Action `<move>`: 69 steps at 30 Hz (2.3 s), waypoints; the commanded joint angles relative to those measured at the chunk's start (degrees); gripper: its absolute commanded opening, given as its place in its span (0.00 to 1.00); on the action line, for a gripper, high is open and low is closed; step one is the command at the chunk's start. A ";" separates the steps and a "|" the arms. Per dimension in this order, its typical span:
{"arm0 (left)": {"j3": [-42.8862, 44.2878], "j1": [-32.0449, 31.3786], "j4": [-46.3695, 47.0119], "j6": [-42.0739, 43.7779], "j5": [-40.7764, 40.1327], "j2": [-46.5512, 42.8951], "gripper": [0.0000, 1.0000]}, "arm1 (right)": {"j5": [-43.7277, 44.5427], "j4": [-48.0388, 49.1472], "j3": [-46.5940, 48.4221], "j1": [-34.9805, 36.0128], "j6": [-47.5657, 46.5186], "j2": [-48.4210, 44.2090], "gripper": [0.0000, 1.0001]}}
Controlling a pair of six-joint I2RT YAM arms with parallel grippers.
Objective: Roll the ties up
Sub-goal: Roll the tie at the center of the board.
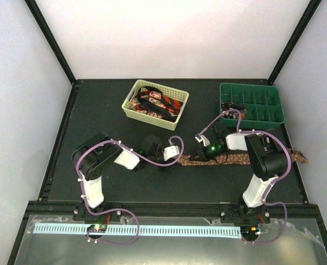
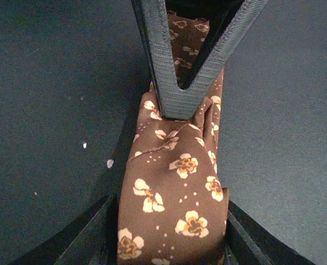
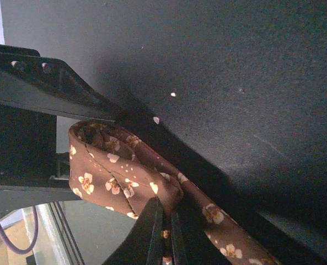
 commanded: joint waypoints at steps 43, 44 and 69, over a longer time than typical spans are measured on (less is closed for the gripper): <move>14.02 -2.31 -19.85 8.85 1.13 7.53 0.27 | 3.53 -7.15 2.20 -1.60 -5.14 -2.48 0.18; 14.75 -2.33 -20.81 9.02 0.75 8.06 0.27 | 3.59 -7.42 2.24 -1.97 -5.31 -2.66 0.19; 17.77 -3.03 -26.14 10.29 -2.58 9.97 0.26 | 1.98 -5.96 3.83 0.65 -4.72 -0.75 0.28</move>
